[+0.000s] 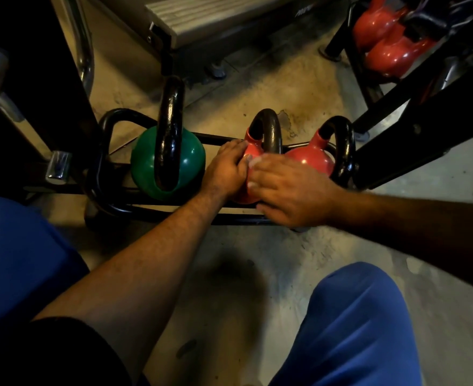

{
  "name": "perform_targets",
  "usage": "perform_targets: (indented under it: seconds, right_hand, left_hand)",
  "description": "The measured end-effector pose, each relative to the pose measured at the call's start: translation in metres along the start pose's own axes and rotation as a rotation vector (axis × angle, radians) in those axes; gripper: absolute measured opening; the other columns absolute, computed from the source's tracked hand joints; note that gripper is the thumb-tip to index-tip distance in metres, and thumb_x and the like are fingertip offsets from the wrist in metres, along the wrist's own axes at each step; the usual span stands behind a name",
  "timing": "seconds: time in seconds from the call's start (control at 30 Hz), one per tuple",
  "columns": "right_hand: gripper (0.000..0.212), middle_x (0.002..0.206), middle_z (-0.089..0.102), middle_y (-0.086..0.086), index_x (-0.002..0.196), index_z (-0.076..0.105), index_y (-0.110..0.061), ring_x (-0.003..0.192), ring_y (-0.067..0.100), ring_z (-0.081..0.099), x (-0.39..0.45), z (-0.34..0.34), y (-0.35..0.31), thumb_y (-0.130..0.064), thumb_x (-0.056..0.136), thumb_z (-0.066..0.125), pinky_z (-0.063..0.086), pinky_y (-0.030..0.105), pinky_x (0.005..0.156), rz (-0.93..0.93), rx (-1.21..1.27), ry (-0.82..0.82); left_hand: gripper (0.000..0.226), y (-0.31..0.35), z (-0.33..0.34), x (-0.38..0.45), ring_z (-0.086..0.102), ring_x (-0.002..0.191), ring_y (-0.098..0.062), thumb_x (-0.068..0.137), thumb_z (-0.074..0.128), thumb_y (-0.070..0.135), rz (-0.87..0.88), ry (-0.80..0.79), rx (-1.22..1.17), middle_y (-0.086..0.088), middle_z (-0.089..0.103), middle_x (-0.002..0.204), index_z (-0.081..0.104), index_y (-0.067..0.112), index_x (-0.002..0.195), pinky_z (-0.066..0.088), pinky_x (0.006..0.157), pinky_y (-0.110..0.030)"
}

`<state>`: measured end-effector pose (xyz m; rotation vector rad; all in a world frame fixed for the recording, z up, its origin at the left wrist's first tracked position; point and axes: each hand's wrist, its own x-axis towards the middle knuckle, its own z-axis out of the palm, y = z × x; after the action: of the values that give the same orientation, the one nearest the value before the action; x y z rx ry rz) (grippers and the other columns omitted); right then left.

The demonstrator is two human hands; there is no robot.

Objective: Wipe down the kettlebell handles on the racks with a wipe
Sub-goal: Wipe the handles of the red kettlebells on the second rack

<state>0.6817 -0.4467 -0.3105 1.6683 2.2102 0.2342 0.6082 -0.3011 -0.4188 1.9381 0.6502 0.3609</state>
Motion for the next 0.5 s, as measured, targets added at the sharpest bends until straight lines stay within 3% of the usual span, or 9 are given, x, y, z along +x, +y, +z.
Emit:
perform_targets:
  seconds: [0.1, 0.2, 0.27, 0.4, 0.5]
  right_hand:
    - [0.041, 0.135, 0.062, 0.016, 0.126, 0.067, -0.007, 0.137, 0.033, 0.048, -0.014, 0.004, 0.002, -0.033, 0.097, 0.051, 0.027, 0.048, 0.12, -0.159, -0.06, -0.021]
    - [0.05, 0.144, 0.054, 0.018, 0.139, 0.057, -0.007, 0.141, 0.034, 0.043, -0.007, -0.003, 0.017, -0.037, 0.099, 0.05, 0.026, 0.047, 0.121, 0.018, -0.019, 0.028]
    - [0.052, 0.143, 0.055, 0.02, 0.136, 0.058, -0.005, 0.14, 0.035, 0.044, -0.005, -0.002, 0.009, -0.038, 0.097, 0.055, 0.03, 0.051, 0.12, 0.067, -0.005, 0.058]
    - [0.042, 0.127, 0.068, 0.013, 0.118, 0.072, -0.011, 0.132, 0.029, 0.054, -0.026, 0.013, -0.011, -0.037, 0.087, 0.067, 0.02, 0.05, 0.121, -0.215, -0.122, -0.047]
    - [0.049, 0.135, 0.063, 0.015, 0.123, 0.069, -0.009, 0.134, 0.03, 0.053, -0.032, 0.018, 0.0, -0.025, 0.078, 0.078, 0.031, 0.048, 0.117, -0.211, -0.11, 0.018]
  left_hand:
    - [0.046, 0.0, 0.003, 0.0, 0.033, 0.143, -0.02, 0.102, 0.044, 0.036, 0.006, 0.026, 0.029, -0.002, 0.036, 0.155, 0.044, 0.021, 0.146, 0.033, 0.115, -0.044]
    - [0.046, -0.004, 0.005, 0.002, 0.03, 0.145, -0.018, 0.103, 0.042, 0.037, 0.026, 0.026, 0.037, -0.002, 0.036, 0.156, 0.043, 0.02, 0.146, 0.031, 0.117, -0.044]
    - [0.047, -0.006, 0.005, 0.002, 0.028, 0.146, -0.018, 0.103, 0.041, 0.036, 0.035, 0.019, 0.035, -0.003, 0.036, 0.156, 0.043, 0.02, 0.146, 0.029, 0.118, -0.045]
    - [0.046, -0.005, 0.006, -0.001, 0.031, 0.144, -0.02, 0.103, 0.043, 0.035, 0.055, 0.063, 0.035, -0.003, 0.038, 0.154, 0.044, 0.019, 0.146, 0.029, 0.117, -0.041]
    - [0.045, -0.006, 0.01, 0.0, 0.034, 0.142, -0.019, 0.103, 0.043, 0.036, 0.046, 0.091, 0.03, -0.002, 0.039, 0.154, 0.044, 0.02, 0.145, 0.029, 0.114, -0.038]
